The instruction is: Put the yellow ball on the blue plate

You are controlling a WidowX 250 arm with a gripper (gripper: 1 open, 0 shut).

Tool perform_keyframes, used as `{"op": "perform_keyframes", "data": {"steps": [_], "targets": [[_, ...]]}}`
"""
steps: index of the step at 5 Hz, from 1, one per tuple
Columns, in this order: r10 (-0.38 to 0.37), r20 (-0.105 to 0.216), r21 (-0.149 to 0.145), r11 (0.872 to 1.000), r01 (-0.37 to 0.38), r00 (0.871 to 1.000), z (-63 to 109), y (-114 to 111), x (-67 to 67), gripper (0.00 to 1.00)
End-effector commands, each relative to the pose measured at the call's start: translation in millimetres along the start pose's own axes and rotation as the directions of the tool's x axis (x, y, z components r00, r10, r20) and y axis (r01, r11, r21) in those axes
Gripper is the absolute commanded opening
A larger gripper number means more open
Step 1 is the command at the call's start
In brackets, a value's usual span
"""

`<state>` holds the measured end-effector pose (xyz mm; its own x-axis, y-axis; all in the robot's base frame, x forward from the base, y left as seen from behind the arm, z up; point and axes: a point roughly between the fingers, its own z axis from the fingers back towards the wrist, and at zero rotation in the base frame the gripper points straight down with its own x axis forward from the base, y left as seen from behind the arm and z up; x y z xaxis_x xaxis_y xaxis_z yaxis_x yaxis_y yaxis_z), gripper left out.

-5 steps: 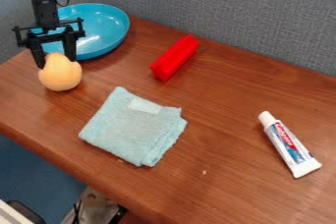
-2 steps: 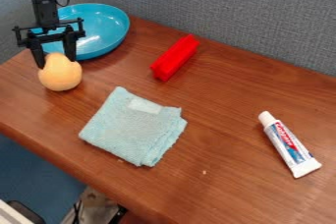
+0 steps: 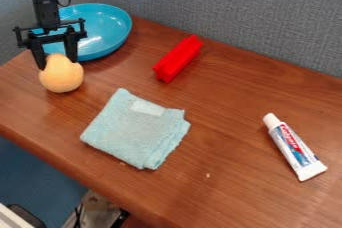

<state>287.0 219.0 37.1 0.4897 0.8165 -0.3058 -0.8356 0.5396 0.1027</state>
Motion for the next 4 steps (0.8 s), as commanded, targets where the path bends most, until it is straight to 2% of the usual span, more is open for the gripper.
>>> {"op": "perform_keyframes", "data": {"steps": [1,4], "targets": [[-0.015,-0.042,0.003,1.000,0.015,0.999,-13.5,-1.6,-1.9,0.00],[-0.035,-0.060,0.008,0.999,0.036,0.998,-9.8,-2.6,-5.8,0.00]]}}
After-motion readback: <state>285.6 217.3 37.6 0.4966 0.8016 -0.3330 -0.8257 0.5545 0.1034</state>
